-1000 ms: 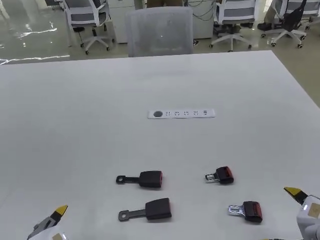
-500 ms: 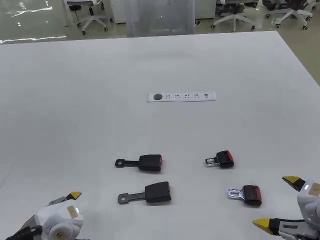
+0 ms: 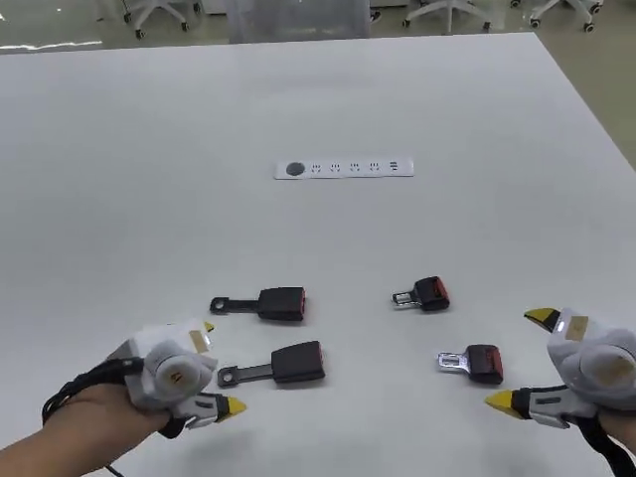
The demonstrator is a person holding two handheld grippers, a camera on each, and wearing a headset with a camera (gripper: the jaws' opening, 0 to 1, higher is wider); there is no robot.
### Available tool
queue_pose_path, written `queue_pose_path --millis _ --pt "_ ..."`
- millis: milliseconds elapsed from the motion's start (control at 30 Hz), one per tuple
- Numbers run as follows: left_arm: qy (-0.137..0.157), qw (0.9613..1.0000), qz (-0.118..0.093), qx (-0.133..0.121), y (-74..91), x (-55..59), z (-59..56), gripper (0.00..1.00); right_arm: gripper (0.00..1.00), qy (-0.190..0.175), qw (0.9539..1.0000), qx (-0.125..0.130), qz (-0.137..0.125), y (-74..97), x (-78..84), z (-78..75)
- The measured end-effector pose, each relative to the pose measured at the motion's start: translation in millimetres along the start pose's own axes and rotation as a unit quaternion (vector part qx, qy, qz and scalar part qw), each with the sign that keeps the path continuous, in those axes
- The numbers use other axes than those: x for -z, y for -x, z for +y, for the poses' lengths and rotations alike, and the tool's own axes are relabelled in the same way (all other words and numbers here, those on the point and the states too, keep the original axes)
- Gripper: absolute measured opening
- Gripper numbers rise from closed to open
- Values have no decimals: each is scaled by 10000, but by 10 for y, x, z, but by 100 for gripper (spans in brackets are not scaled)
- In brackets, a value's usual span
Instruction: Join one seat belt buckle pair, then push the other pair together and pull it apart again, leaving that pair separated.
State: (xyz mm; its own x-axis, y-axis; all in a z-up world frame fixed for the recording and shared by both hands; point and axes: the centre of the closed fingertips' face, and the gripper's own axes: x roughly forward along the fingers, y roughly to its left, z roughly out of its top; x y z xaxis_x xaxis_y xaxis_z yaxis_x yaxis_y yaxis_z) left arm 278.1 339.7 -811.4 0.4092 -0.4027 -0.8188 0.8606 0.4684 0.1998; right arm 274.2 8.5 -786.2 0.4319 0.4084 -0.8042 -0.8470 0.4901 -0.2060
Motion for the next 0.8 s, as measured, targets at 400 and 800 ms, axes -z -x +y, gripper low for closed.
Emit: queue_pose_path --millis 400,800 --pt "-500 9959 433 619 -354 -130 -171 58 59 876 9905 -922 531 -388 158 5" --pt "-663 9929 416 897 -522 -203 -213 46 48 1000 9813 -1432 804 -643 373 32"
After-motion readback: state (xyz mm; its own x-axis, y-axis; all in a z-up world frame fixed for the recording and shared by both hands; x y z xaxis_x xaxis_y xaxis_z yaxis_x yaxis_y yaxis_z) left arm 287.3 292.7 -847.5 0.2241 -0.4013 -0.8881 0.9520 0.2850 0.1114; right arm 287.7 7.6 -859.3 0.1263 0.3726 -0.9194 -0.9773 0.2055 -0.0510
